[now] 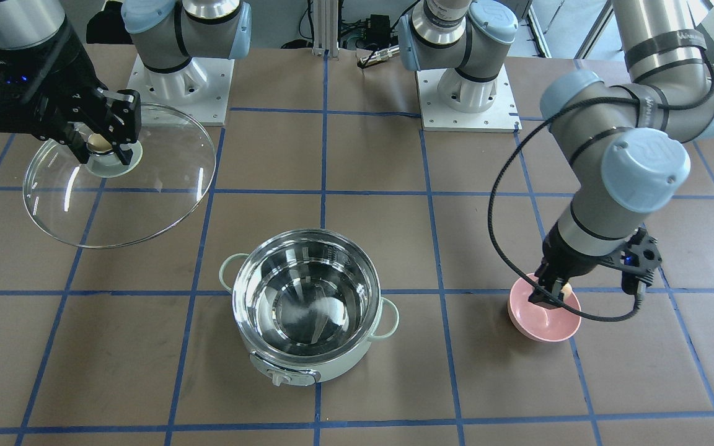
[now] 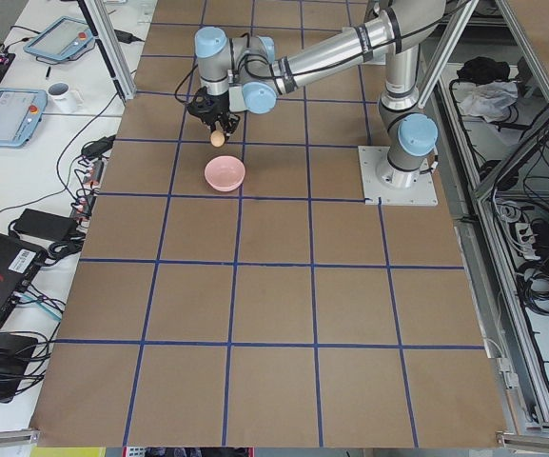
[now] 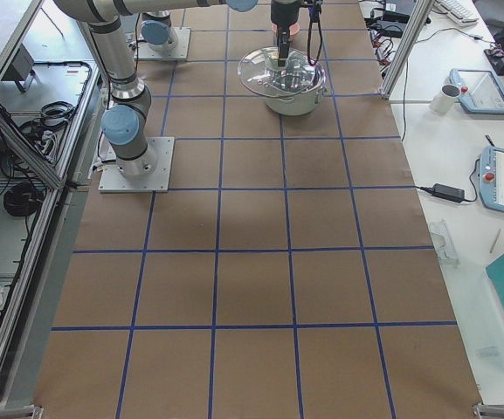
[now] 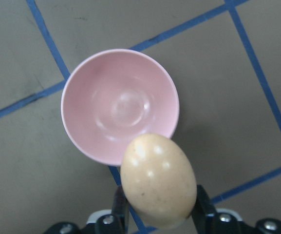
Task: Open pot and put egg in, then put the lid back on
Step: 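Carry the egg with the left gripper over the open pot and lower it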
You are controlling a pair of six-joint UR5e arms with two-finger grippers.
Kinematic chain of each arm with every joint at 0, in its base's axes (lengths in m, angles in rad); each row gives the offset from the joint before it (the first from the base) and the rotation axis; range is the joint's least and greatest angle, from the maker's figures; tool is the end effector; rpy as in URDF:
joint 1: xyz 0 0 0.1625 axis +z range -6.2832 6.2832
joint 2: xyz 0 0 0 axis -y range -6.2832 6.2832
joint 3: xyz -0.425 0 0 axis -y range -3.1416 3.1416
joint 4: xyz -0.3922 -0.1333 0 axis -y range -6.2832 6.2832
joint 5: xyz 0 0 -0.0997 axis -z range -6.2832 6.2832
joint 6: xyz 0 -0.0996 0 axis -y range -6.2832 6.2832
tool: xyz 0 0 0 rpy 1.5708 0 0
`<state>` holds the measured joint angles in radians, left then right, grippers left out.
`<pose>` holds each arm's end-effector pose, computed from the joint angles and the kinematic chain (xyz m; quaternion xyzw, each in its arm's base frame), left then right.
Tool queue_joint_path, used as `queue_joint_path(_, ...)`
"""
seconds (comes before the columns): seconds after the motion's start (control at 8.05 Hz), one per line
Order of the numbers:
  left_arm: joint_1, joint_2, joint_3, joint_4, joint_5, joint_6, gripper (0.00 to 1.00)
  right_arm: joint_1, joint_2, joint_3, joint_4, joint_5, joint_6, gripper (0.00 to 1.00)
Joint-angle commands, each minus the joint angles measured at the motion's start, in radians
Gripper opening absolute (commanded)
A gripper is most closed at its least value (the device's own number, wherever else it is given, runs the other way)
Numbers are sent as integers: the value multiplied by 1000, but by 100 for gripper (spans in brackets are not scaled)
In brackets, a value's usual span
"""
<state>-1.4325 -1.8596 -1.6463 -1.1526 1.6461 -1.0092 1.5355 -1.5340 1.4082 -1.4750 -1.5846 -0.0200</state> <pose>-0.0429 -0.6041 0.3364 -0.5431 0.8384 -0.0403 0.0228 0.1139 -0.5117 0.5399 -0.0078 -0.9998 0.0148 0.0073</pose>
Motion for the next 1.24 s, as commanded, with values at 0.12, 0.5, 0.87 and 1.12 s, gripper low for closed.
queue_joint_path(0.12,-286,59,19,17,11,-224,0,0,0,0,1,0,0,41)
queue_joint_path(0.5,-436,42,17,60,-5,-341,0,2,0,0,1,0,0,41)
queue_joint_path(0.87,-503,-7,16,187,-83,-353,0,2,0,0,1,0,0,41)
queue_joint_path(1.12,-525,-45,14,217,-88,-362,0,2,0,0,1,0,0,41)
